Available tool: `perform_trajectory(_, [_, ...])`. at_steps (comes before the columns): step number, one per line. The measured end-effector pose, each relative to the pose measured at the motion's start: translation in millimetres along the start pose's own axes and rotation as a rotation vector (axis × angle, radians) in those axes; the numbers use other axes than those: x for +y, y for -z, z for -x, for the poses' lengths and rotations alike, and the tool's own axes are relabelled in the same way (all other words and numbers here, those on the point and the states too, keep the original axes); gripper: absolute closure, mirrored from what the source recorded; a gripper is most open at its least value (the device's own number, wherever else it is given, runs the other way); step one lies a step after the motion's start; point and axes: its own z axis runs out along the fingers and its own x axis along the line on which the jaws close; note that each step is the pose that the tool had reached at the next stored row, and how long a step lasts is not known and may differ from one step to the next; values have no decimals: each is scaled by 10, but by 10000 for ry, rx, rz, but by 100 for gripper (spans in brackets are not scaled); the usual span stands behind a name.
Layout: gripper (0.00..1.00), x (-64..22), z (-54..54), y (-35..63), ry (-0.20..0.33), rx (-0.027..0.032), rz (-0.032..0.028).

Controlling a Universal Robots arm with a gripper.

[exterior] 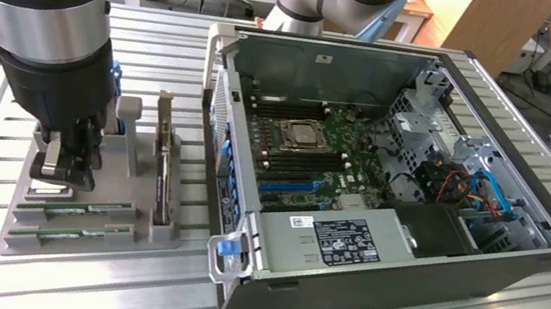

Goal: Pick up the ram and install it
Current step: 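Pick up the ram and move it above insertion slot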

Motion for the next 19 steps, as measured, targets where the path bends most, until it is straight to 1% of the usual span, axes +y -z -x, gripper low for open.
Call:
perform_trajectory(5, [64,0,0,-1,-1,1,0])
perform_trajectory(7, [64,0,-1,-24,0,1,0])
perform_trajectory(16, [64,-2,-1,-188,0,0,0])
perform_trajectory(17, [64,-4,-2,-289,0,0,0])
perform_trajectory(18, [64,-4,-2,-330,0,4,5])
perform_trajectory(19, [64,-4,-2,-334,35,4,5])
